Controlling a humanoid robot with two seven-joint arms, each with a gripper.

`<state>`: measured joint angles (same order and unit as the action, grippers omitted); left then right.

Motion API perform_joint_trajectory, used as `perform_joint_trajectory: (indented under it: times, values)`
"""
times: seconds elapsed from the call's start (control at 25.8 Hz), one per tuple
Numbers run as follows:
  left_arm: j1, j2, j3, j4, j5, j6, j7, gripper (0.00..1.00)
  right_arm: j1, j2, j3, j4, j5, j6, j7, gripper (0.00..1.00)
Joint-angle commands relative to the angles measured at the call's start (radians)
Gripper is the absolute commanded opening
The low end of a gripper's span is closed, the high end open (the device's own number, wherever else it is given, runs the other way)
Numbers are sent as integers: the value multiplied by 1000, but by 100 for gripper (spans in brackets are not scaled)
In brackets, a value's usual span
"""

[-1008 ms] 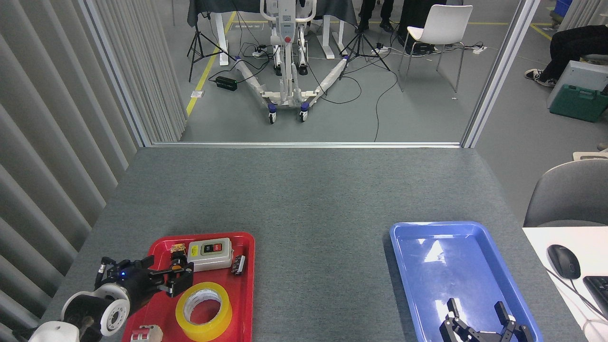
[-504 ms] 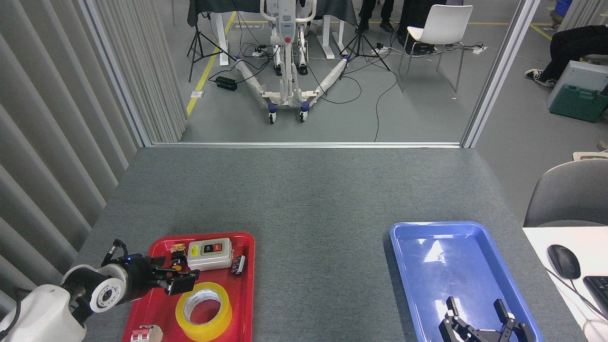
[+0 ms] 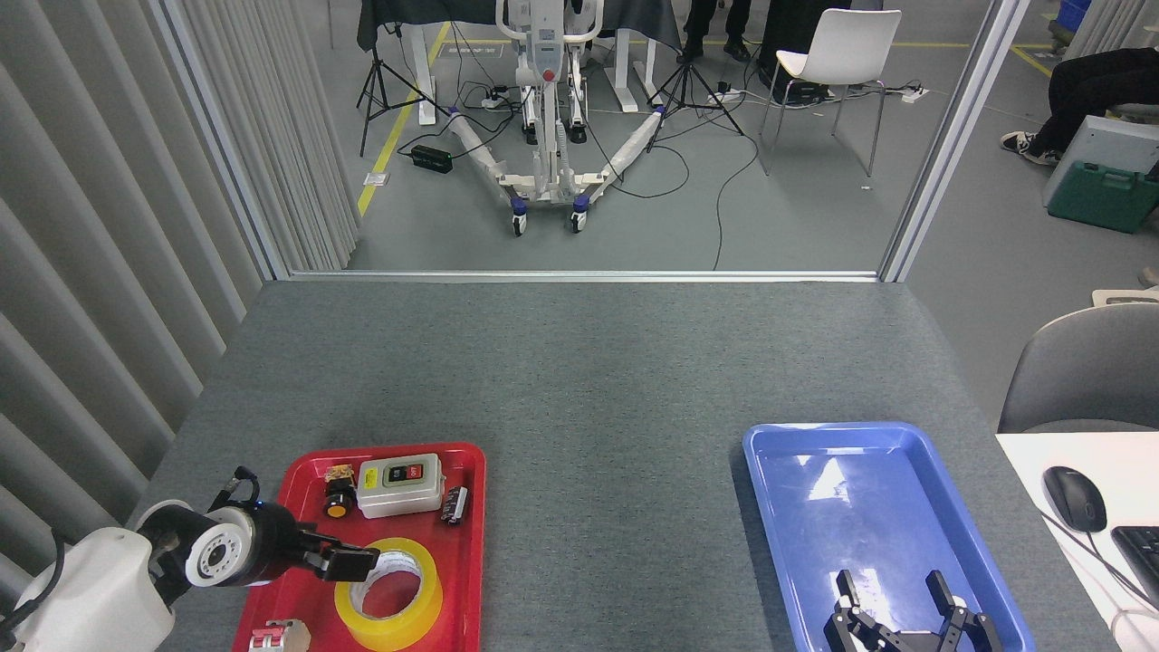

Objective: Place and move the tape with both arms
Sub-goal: 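Insert the left gripper into the tape roll's hole and grasp it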

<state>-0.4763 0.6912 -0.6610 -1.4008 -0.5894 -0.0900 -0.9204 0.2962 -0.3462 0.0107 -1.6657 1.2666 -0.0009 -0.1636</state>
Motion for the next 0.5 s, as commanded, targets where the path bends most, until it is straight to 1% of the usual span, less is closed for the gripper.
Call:
perform_joint_trajectory:
  times: [0.0,0.08,0.19,0.35,0.47]
  values:
    - [-41,-25,-19,63,0,-7,-133,99,0,-2,2,1,0,-14,1,100]
    - [-50,-29,-29,82,0,-11,-164,99,0,-4,2,1,0,-10,-1,100]
    - [-54,-35,-34,91,0,-10,-166,99,-3,-4,2,1,0,-8,-4,100]
    - [-67,-76,-38,157,0,-10,-166,99,0,-2,0,1,2,-7,-4,100]
    - [-81,-95,-38,171,0,-4,-166,99,0,-2,0,1,2,-5,-4,100]
